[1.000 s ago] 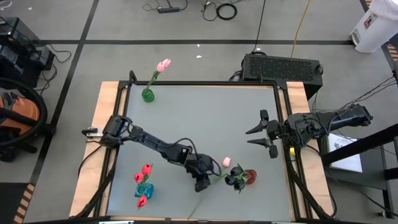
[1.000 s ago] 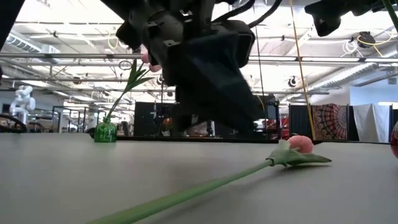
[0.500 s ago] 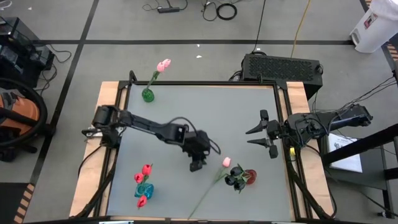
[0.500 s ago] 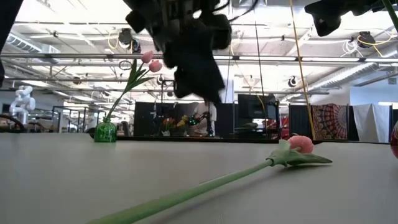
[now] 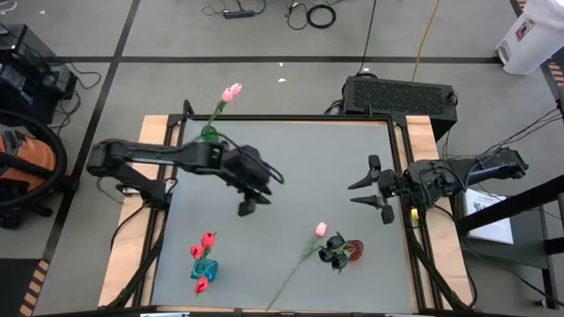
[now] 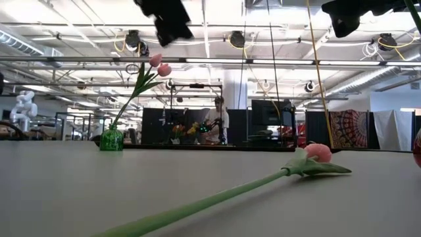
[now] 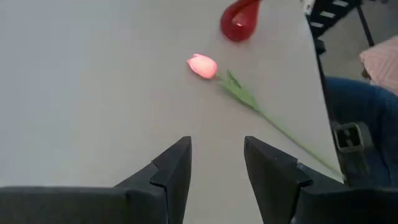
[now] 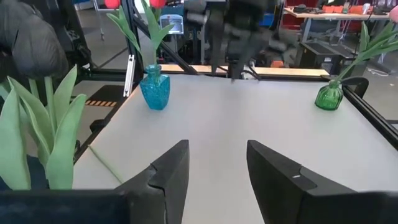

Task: Sort flowers into vase by color
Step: Put the pink flower into the green vase

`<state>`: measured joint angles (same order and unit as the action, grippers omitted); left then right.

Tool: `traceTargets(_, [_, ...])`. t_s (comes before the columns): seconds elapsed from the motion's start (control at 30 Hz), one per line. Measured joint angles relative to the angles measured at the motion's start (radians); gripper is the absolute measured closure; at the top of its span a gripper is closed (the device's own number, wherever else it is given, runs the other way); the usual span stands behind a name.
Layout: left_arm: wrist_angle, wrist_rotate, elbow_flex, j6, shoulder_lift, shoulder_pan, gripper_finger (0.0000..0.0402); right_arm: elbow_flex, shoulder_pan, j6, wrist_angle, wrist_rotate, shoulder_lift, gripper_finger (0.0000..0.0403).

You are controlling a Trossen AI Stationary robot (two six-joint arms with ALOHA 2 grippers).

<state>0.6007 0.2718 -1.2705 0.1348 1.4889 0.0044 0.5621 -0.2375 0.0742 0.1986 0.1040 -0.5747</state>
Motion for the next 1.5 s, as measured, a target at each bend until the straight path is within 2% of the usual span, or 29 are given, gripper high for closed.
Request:
traceTargets(0.23, [0.111, -0.051, 0.0, -0.06, -0.224, -0.008, 0.0247, 0.0, 0.0, 0.063, -0.001, 0.0, 0.0, 0.025])
traceTargets(0.37, [0.19, -0.102, 0.011, -0.171, -0.34, -0.044, 0.0247, 0.0, 0.0, 0.129, 0.0, 0.0, 0.0, 0.025])
traceTargets(0.53, [0.182, -0.106, 0.137, -0.245, -0.481, -0.095, 0.0247, 0.0, 0.0, 0.126, 0.006, 0.0, 0.0, 0.025])
traceTargets(0.7, [0.071, -0.172, 0.298, -0.167, -0.576, -0.112, 0.0247, 0.0, 0.001, 0.091, 0.017, 0.029, 0.0, 0.025])
traceTargets(0.83, [-0.031, -0.21, 0.409, -0.141, -0.606, -0.111, 0.0247, 0.0, 0.001, -0.007, 0.06, 0.083, 0.0, 0.025])
traceTargets(1.0, [-0.152, -0.222, 0.474, -0.141, -0.607, -0.112, 0.0247, 0.0, 0.003, -0.122, 0.13, 0.156, -0.011, 0.025])
traceTargets(1.23, [-0.33, -0.261, 0.51, -0.142, -0.599, -0.112, 0.0247, 0.0, 0.003, -0.267, 0.176, 0.119, -0.086, 0.025])
traceTargets(1.37, [-0.452, -0.267, 0.546, -0.141, -0.59, -0.111, 0.0247, 0.0, 0.003, -0.324, 0.181, 0.107, -0.167, 0.025])
traceTargets(1.5, [-0.501, -0.287, 0.559, -0.14, -0.57, -0.112, 0.0247, 0.0, 0.006, -0.407, 0.178, 0.107, -0.251, 0.025])
